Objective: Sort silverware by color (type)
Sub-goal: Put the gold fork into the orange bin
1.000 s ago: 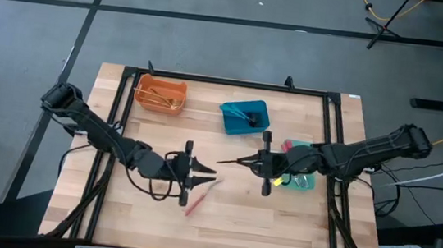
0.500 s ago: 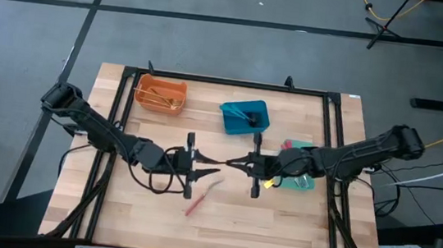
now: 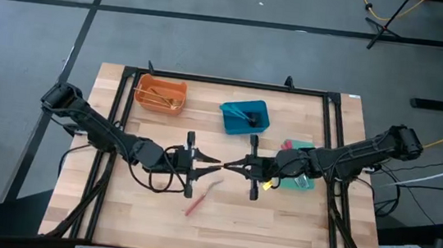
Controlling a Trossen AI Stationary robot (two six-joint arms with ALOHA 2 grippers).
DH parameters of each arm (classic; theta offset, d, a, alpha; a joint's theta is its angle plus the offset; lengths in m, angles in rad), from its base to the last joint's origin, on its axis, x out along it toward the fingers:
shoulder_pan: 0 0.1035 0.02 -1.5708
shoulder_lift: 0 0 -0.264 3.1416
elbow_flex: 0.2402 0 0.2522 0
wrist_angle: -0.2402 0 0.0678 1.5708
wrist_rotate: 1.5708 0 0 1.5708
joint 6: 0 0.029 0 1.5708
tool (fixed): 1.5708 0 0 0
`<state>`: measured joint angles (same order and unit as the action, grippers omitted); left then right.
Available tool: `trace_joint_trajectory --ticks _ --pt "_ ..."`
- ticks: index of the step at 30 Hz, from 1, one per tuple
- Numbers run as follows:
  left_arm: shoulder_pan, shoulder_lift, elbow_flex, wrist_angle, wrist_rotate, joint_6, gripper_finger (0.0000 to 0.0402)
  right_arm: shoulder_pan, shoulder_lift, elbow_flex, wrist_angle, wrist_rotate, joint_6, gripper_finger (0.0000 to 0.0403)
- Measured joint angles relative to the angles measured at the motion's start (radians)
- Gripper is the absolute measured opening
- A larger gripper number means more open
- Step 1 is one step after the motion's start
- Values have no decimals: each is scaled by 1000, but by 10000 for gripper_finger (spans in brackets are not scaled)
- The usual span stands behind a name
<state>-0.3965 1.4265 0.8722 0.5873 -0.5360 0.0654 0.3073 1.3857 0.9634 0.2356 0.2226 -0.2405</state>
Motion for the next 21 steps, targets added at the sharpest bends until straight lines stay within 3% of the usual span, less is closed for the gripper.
trace_joint_trajectory --ticks 21 --pt "11 0 0 61 86 50 75 0 0 0 -1 -7 0 1"
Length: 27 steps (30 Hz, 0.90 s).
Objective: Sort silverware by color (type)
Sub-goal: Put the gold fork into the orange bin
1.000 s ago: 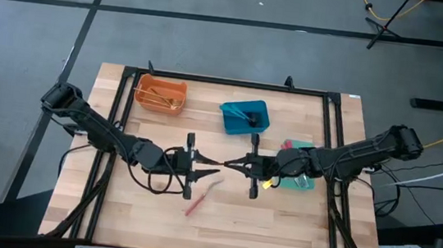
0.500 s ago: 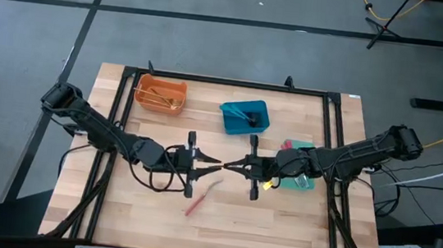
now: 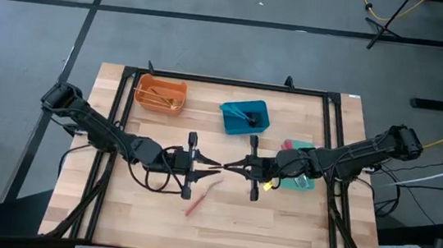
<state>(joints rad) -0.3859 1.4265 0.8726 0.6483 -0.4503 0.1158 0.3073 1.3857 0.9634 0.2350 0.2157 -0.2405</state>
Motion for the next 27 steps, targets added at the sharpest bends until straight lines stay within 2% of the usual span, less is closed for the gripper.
trace_joint_trajectory --ticks 3,10,22,27 --pt "1 0 0 0 -2 0 64 0 0 0 0 0 0 1" --pt "3 0 0 1 -14 5 11 0 0 0 -2 -2 1 1" --pt "5 0 0 -2 -40 2 8 0 0 0 -6 2 0 1" --pt "6 0 0 -7 -41 -2 7 0 0 0 -23 8 -1 33"
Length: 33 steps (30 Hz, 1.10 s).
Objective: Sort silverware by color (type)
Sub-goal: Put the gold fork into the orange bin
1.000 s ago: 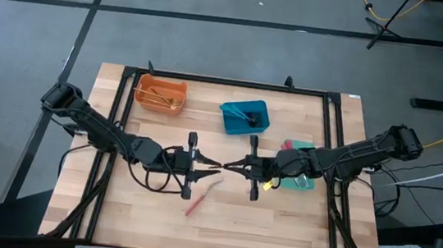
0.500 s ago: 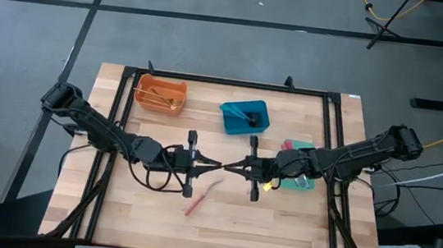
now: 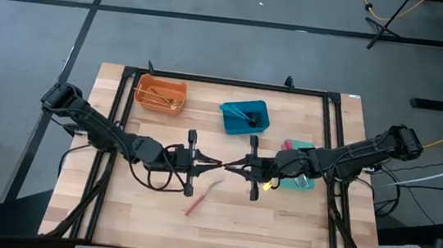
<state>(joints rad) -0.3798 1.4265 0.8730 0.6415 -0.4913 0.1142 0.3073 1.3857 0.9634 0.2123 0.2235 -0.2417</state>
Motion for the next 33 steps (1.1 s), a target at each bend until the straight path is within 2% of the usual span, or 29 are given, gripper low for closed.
trace_joint_trajectory --ticks 5,9,15,18,25,30,33 --pt "0 0 0 -1 -27 0 6 0 -1 0 -3 63 -1 91" --pt "1 -3 0 -1 -58 0 6 0 -29 0 -44 116 -24 121" --pt "20 -65 0 -63 -100 -62 5 1 -125 1 -228 222 -49 130" --pt "56 -134 0 -159 -102 -116 5 0 -180 1 -333 249 -50 129" --pt "229 -346 0 -427 -192 -218 5 0 -241 1 -465 248 13 128" --pt "408 -487 0 -570 -246 -227 5 0 -232 1 -489 228 29 128" --pt "529 -539 0 -681 -259 -296 5 0 -222 0 -508 223 29 128"
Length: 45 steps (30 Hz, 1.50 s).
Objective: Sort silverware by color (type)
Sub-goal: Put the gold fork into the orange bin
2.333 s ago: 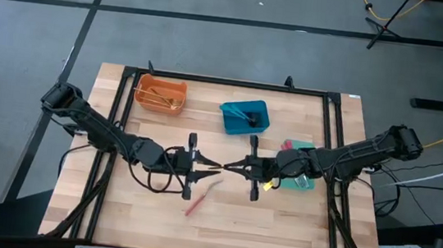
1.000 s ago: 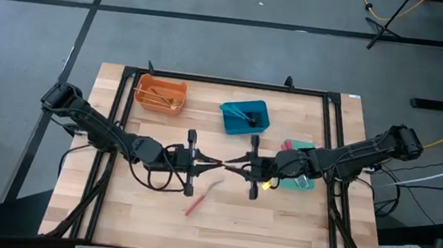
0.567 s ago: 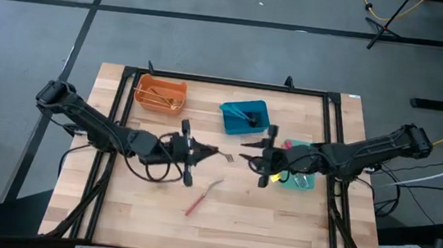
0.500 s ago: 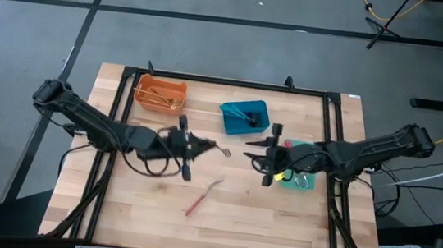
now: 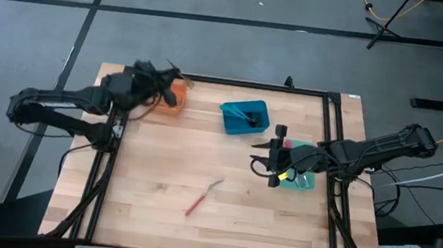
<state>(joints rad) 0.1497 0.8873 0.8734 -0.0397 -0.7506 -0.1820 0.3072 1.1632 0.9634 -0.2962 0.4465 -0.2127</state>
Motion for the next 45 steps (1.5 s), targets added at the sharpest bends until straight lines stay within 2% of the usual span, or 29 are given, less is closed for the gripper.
trace_joint_trajectory --ticks 3,8,13,17,23,28,34,45 --pt "112 -24 -18 -86 1 -103 5 0 3 0 5 -5 0 128" --pt "244 -25 -150 -80 45 -257 5 0 16 0 6 -20 0 128" --pt "324 -25 -302 -56 45 -429 6 0 29 0 9 -33 -1 128" --pt "365 -25 -399 41 53 -446 7 0 43 0 10 -46 -1 128" --pt "394 -25 -488 139 84 -521 8 0 61 0 5 -47 -1 128" --pt "396 -25 -521 141 84 -539 9 0 71 0 6 -45 -2 128" --pt "396 -25 -560 133 59 -654 9 0 74 0 7 -53 -2 128" --pt "396 -25 -562 73 21 -753 21 0 74 0 7 -55 -2 128"
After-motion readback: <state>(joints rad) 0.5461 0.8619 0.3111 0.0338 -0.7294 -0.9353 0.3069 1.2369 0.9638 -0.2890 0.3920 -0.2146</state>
